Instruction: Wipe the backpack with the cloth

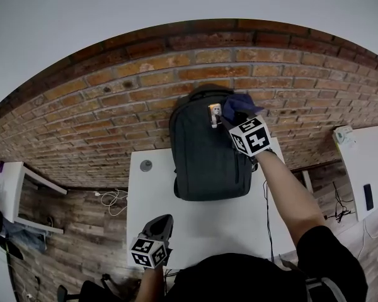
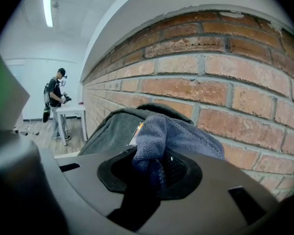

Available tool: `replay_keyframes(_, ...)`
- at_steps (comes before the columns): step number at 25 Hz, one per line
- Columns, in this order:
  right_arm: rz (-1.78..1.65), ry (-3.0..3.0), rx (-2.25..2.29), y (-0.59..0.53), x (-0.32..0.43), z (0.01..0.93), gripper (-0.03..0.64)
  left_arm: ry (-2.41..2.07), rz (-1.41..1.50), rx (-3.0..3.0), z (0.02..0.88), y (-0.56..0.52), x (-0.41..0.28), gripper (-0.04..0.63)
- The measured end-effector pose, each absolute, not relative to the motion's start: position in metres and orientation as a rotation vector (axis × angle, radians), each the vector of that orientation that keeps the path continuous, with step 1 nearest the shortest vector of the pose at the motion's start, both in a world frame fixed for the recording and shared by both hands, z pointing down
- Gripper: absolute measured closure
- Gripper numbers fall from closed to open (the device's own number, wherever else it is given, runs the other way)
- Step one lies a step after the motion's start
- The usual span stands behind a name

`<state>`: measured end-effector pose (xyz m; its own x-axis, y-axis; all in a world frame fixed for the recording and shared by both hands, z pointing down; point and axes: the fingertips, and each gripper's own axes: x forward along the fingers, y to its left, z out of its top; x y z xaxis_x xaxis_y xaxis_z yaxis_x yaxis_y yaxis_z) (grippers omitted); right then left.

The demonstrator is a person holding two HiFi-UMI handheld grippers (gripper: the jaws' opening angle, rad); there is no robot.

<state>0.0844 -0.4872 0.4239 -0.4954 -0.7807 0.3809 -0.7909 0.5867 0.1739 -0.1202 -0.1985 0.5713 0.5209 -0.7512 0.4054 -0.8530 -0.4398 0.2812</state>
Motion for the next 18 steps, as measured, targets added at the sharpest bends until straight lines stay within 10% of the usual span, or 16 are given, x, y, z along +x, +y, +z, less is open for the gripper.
replay_keyframes(18,0.149,-2.479,1.127,-0.425,0.073,0.477,0.515,-1.308,0.313,2.328,0.565,-0.193,-0.112,0.6)
